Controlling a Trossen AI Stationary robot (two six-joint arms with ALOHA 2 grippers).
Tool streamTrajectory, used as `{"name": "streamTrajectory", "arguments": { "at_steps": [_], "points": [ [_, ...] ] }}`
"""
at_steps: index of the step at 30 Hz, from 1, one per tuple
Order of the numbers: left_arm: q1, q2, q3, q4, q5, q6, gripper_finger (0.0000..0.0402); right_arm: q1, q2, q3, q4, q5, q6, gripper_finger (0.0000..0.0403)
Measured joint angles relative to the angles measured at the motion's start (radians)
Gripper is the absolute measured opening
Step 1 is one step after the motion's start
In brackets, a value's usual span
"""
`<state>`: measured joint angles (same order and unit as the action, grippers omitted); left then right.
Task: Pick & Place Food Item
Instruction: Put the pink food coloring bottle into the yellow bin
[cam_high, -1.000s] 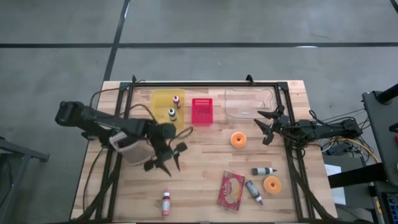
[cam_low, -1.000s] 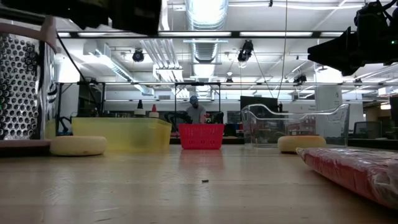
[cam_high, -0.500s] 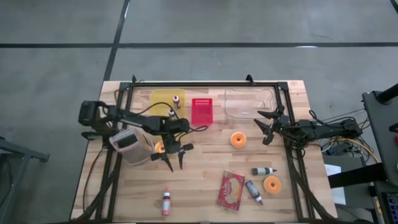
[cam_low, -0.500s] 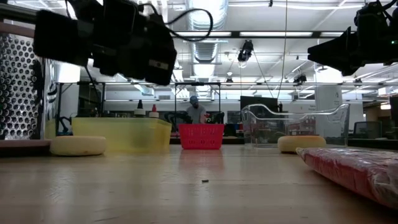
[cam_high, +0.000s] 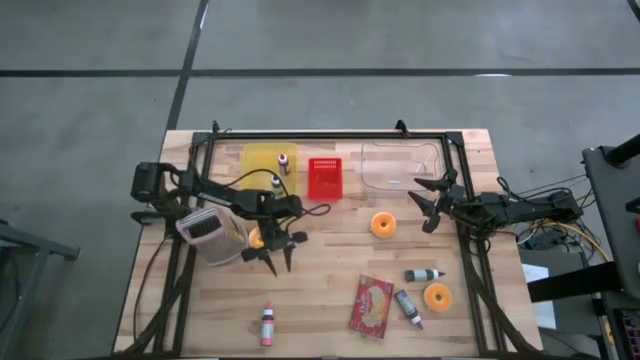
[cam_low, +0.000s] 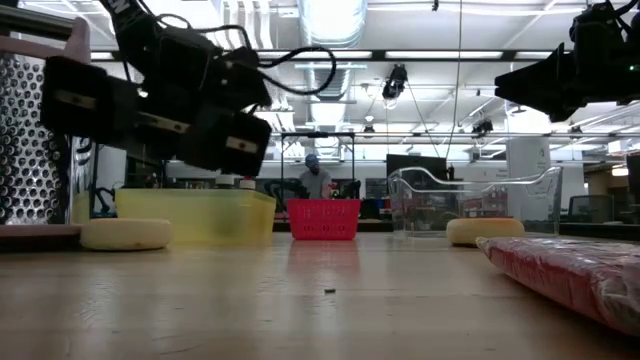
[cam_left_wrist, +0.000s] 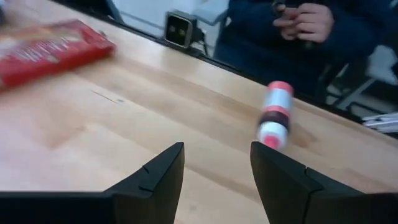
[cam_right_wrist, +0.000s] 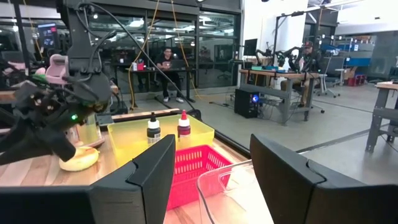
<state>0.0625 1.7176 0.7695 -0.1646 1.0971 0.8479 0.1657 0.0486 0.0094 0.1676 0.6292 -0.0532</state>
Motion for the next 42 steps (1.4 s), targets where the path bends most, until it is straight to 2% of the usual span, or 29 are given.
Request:
{"name": "streamTrajectory", "arguments": {
  "at_steps": [2,5,8,12,15,27,36,42],
  "points": [
    [-0.003,0.0,-0.019,-0.003,0.036,0.041,0.019,0.0,0.0,0.0,0.0,0.0,0.0,0.0203],
    [-0.016,0.0,-0.045,-0.001,0.092,0.191,0.019,0.0,0.0,0.0,0.0,0.0,0.0,0.0203],
    [-0.049,0.0,-0.055,0.002,0.079,0.268,0.019,0.0,0.0,0.0,0.0,0.0,0.0,0.0203],
    [-0.103,0.0,-0.048,0.048,-0.017,0.215,0.019,0.0,0.0,0.0,0.0,0.0,0.0,0.0203],
    [-0.144,0.0,-0.047,0.067,-0.04,0.211,0.019,0.0,0.0,0.0,0.0,0.0,0.0,0.0203],
    [-0.178,0.008,-0.07,0.098,-0.046,0.234,0.019,0.0,0.0,0.0,0.0,0.0,0.0,0.0203],
    [-0.185,0.17,-0.069,0.232,-0.007,0.172,0.019,0.0,0.0,0.0,0.0,0.0,0.0,0.0203],
    [-0.188,0.186,-0.069,0.255,0.021,0.161,0.019,0.0,0.0,0.0,0.0,0.0,0.0,0.0203]
  ]
}}
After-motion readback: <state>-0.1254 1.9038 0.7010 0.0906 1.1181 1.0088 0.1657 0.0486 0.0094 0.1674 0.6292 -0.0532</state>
